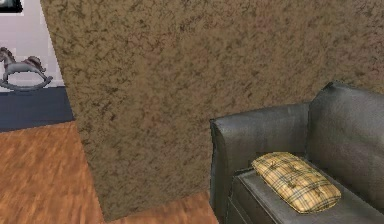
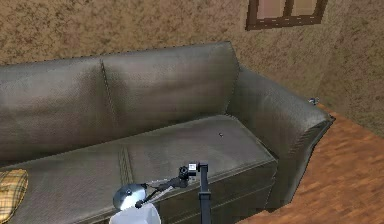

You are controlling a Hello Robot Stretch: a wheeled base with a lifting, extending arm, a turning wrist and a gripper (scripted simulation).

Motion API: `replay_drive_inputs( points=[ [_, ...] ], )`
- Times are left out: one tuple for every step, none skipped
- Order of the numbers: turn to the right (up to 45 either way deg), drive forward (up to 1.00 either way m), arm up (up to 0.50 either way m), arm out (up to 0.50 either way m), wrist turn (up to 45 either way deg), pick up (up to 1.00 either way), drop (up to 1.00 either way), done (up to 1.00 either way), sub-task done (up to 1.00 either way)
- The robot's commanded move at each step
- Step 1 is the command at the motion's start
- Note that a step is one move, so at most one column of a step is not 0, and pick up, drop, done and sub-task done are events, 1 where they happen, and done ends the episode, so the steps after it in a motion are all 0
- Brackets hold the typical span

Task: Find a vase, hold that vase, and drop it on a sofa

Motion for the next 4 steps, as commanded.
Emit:
replay_drive_inputs(
  points=[
    [0.0,0.0,0.0,0.0,0.0,0.0,1.0,0.0,0.0],
    [0.0,0.0,0.1,0.0,0.0,0.0,0.0,0.0,0.0],
    [0.0,0.0,0.0,-0.08,0.0,0.0,0.0,0.0,0.0],
    [0.0,0.0,0.0,0.0,0.0,0.0,0.0,1.0,0.0]
  ],
)
